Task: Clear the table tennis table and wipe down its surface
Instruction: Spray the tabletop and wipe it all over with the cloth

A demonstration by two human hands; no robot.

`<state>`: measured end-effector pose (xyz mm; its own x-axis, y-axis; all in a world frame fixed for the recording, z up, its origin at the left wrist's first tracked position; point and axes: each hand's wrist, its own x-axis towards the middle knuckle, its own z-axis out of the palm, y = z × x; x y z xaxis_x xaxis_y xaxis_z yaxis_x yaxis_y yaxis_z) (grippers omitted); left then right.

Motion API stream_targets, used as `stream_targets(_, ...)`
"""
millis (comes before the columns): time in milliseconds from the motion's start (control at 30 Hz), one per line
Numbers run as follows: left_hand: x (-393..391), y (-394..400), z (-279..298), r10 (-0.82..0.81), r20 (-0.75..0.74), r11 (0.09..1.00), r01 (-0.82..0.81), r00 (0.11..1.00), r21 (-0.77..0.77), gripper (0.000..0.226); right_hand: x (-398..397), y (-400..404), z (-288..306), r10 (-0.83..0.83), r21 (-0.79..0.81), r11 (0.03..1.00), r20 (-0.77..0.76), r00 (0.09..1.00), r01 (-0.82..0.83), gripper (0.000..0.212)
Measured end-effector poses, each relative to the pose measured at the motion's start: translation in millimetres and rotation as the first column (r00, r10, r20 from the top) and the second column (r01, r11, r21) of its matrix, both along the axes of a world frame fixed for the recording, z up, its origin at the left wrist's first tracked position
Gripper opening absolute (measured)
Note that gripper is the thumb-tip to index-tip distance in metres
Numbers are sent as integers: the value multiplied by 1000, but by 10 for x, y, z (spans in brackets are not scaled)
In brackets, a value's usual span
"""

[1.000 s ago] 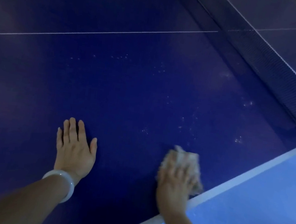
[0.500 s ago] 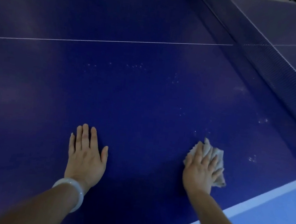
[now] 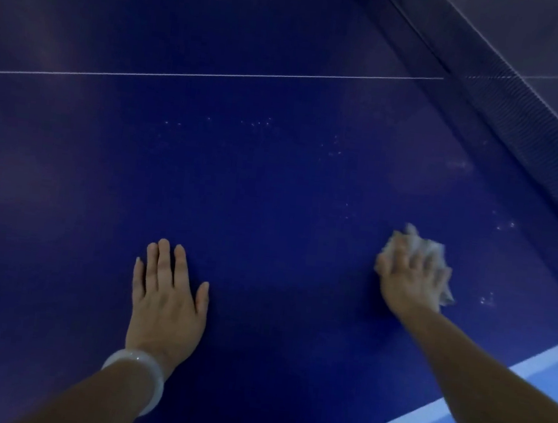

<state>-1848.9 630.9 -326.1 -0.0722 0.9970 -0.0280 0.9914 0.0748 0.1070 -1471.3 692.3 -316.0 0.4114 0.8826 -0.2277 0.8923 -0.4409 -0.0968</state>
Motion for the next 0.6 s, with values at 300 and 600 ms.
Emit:
stream_targets(300, 4, -7, 14, 18, 3, 999, -18, 1000, -28, 73, -1726, -1072, -163, 404, 214, 886, 83, 911, -412, 70)
stream_targets(600, -7, -21, 0, -11, 20, 1000, 11, 1000, -9, 72, -376, -1573, -17, -7, 216, 976, 27, 1000, 1, 55)
